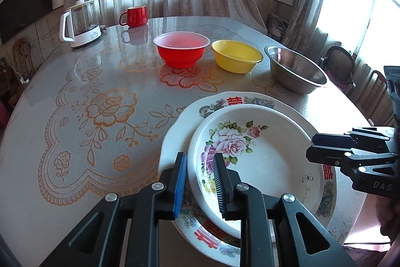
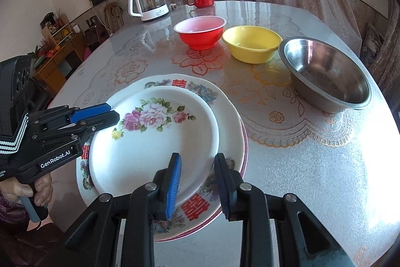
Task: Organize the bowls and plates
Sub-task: 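Open both grippers and release the pink-rose plate on the stack, then move both grippers to the steel bowl rim and close on it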
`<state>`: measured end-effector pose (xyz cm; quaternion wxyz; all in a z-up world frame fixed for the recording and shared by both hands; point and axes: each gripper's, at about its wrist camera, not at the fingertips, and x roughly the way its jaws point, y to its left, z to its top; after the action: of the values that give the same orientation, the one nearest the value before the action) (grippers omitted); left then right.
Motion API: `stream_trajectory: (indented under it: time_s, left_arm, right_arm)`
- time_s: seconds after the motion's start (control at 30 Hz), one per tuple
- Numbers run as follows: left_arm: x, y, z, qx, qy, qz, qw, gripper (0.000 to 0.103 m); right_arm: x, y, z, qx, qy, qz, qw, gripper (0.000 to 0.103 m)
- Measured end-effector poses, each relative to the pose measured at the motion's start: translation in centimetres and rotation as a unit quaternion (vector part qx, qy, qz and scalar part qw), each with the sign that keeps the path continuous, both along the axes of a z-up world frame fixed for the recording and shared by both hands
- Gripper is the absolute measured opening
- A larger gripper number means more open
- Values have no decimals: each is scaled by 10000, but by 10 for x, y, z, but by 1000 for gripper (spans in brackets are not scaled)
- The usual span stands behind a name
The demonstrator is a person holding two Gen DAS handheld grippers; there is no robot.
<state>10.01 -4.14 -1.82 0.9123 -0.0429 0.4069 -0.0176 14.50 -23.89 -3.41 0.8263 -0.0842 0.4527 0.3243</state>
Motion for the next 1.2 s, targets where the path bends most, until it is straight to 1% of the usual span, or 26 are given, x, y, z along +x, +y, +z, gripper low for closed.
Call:
stream_trajectory:
  time_s: [0.13,0.33,0.4,0.5,0.6,0.67,0.7,0.73,0.8,0.87,0.93,1.03,1.13,1.2]
  left_arm:
    - [-2,-3,0,42,-7,173,9998,23]
    - [-3,-6,-1,97,13,378,9992,23]
    - [0,-5,-1,0,60,511,9987,23]
    - [5,-3,1,-108,76,658,9977,23]
    - [8,-5,3,-3,-45,604,9982,24]
    - [12,-5,0,82,-97,497,9987,24]
    - [13,-5,-1,105,-199,425,9988,24]
    - [13,-4,-3,103,-284,346,9989,24]
    - [14,-3,-6,57,-442,165,9989,24]
    - [11,-5,-9,155,-595,31,9981,24]
    - [8,-7,-11,189,-721,-157,9971,31]
    - [2,0,-7,-108,-881,-222,9958,31]
    - [0,2,-4,-6,-932,-136,9956,31]
    - [0,4,-1,-82,-877,-93,9961,31]
  right_arm:
    - [4,-7,-1,215,86,185,9996,28]
    - [16,-22,0,607,327,446,9966,28]
    - [24,-24,1,649,464,501,9956,28]
    - [37,-24,8,706,789,543,9929,28]
    - [48,-22,23,799,696,573,9927,28]
    - [55,-18,24,898,598,582,9925,28]
    - [58,-15,23,952,533,582,9923,28]
    - [60,-15,21,1014,493,541,9922,28]
    - [62,-19,19,1294,500,496,9891,28]
    - [57,-26,19,1334,279,394,9899,28]
    - [56,-39,20,1395,147,216,9899,28]
    - [49,-59,21,1465,-68,-122,9891,28]
    - [47,-79,19,1552,-49,-498,9866,28]
    - [47,-89,19,1551,-20,-734,9852,28]
